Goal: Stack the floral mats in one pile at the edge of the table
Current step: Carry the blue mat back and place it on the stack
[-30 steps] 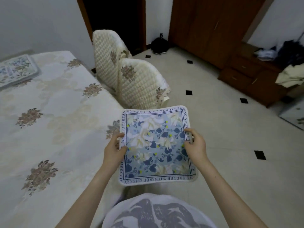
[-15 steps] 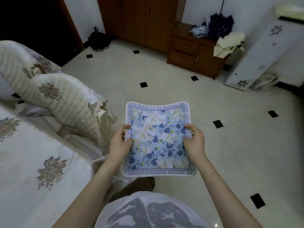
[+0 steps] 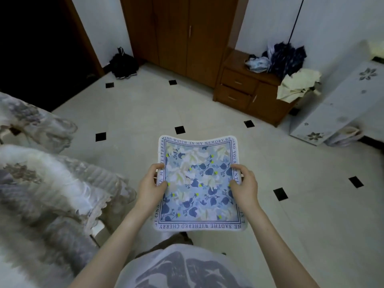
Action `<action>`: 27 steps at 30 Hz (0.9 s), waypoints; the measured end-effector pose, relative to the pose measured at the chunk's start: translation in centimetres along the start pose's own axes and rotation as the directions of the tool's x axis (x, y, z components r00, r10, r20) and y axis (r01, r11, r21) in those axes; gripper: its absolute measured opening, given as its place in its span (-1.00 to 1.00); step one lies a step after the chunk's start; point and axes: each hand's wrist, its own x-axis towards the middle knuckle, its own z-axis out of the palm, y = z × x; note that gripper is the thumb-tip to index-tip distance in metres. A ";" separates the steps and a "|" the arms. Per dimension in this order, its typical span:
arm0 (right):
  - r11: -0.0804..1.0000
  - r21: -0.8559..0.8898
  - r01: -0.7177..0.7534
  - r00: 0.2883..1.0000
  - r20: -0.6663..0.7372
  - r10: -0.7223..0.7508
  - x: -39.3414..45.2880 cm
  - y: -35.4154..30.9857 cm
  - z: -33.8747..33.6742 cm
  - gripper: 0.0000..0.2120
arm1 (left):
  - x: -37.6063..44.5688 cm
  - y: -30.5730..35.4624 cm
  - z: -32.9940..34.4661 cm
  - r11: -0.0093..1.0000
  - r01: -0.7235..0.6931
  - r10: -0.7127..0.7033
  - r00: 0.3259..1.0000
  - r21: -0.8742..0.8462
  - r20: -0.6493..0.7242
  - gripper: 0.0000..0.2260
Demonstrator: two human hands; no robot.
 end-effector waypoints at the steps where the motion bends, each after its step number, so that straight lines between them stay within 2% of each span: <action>1: 1.000 0.005 0.000 1.000 0.005 0.000 1.8 -0.8 0.3 -0.56 | 1.6 0.7 -0.2 1.000 0.003 -0.003 1.000 0.001 -0.011 -0.62; 9: 0.999 0.031 0.040 0.995 0.089 -0.043 14.7 -5.1 3.1 -0.57 | 12.5 3.9 0.5 0.995 0.099 -0.102 0.988 -0.029 -0.112 -0.61; 16: 0.993 0.018 0.121 0.962 0.243 -0.121 28.5 -8.6 5.7 -0.58 | 21.9 6.8 3.1 0.978 0.196 -0.208 0.945 -0.071 -0.251 -0.60; 22: 0.975 0.040 0.220 0.883 0.416 -0.217 39.0 -14.3 8.8 -0.57 | 28.4 10.1 2.6 0.957 0.253 -0.291 0.858 -0.143 -0.424 -0.58; 27: 0.956 0.068 0.287 0.795 0.540 -0.277 44.5 -19.0 14.3 -0.57 | 32.4 10.5 0.2 0.935 0.272 -0.355 0.756 -0.229 -0.550 -0.59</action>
